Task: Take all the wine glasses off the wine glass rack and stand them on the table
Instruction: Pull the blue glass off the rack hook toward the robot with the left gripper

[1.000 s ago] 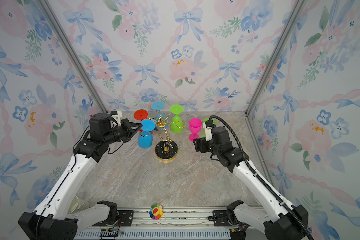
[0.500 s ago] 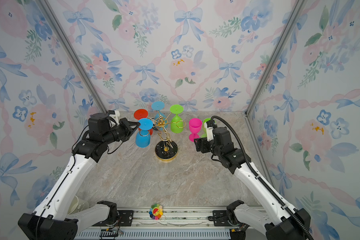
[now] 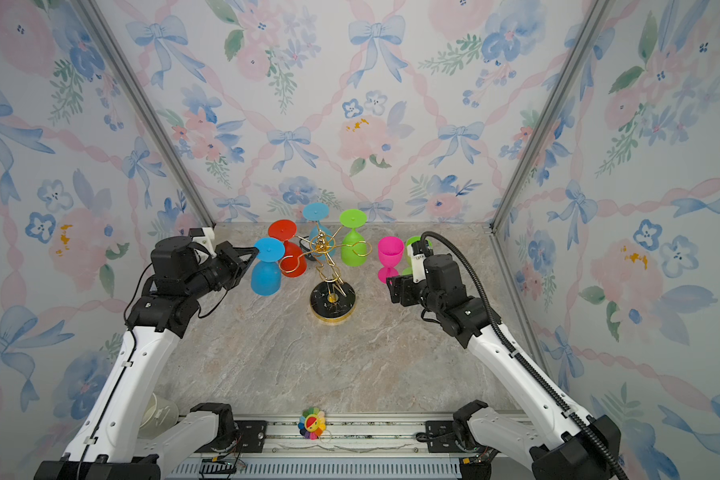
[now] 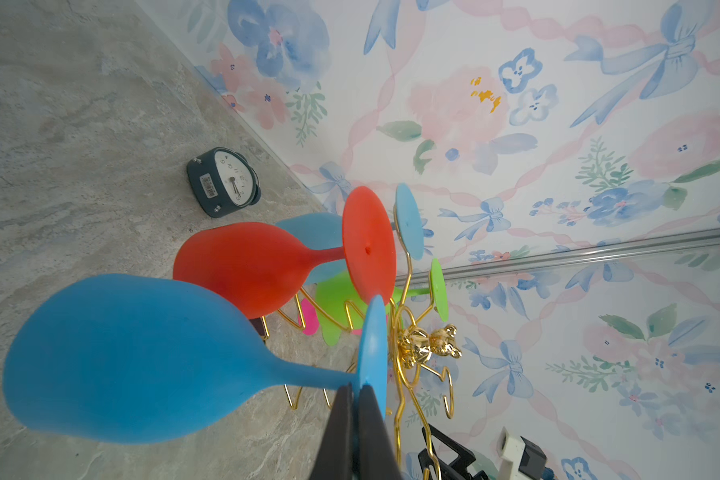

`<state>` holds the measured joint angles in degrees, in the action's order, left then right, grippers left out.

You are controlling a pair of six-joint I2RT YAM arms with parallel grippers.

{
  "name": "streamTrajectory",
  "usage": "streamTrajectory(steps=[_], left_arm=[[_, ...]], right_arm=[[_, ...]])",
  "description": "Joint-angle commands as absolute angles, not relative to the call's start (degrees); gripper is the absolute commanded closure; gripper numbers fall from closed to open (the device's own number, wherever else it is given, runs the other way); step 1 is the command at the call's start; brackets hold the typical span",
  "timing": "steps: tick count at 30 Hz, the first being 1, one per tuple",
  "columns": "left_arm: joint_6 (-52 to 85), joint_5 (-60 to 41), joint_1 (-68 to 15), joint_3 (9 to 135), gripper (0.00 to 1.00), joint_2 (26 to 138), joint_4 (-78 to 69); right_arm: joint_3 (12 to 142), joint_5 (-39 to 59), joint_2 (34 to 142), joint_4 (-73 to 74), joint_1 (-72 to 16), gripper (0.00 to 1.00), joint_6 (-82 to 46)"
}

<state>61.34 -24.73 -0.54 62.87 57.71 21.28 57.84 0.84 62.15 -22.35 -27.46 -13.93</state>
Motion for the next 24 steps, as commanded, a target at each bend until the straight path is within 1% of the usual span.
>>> streamTrajectory(steps=[1,4,6,11,16,20,24], left_arm=[[58.72,-29.07,3.41,59.57,1.0,54.25,21.74],[54.81,-30.58,6.51,56.78,1.0,51.95,23.93],[51.11,-32.09,6.86,55.44,1.0,51.43,25.15],[41.37,-44.09,6.71,53.58,1.0,51.2,25.11],[35.17,-50.85,4.92,51.56,1.0,50.23,25.2],[33.38,-54.55,1.13,50.47,1.0,49.06,25.16],[32.7,-54.85,-2.88,49.85,1.0,47.61,25.78]], right_arm=[[57.37,0.35,62.52,-21.72,-28.01,0.17,-14.17],[57.38,0.39,62.66,-21.24,-27.95,0.17,-14.05],[57.4,0.52,62.99,-20.85,-27.98,0.17,-13.93],[58.37,0.73,64.15,-21.13,-27.95,0.16,-13.35],[58.01,0.68,64.3,-20.39,-27.96,0.16,-13.79],[57.18,0.35,64.09,-19.69,-27.95,0.16,-14.3],[57.21,0.18,64.35,-19.34,-27.95,0.17,-14.84]])
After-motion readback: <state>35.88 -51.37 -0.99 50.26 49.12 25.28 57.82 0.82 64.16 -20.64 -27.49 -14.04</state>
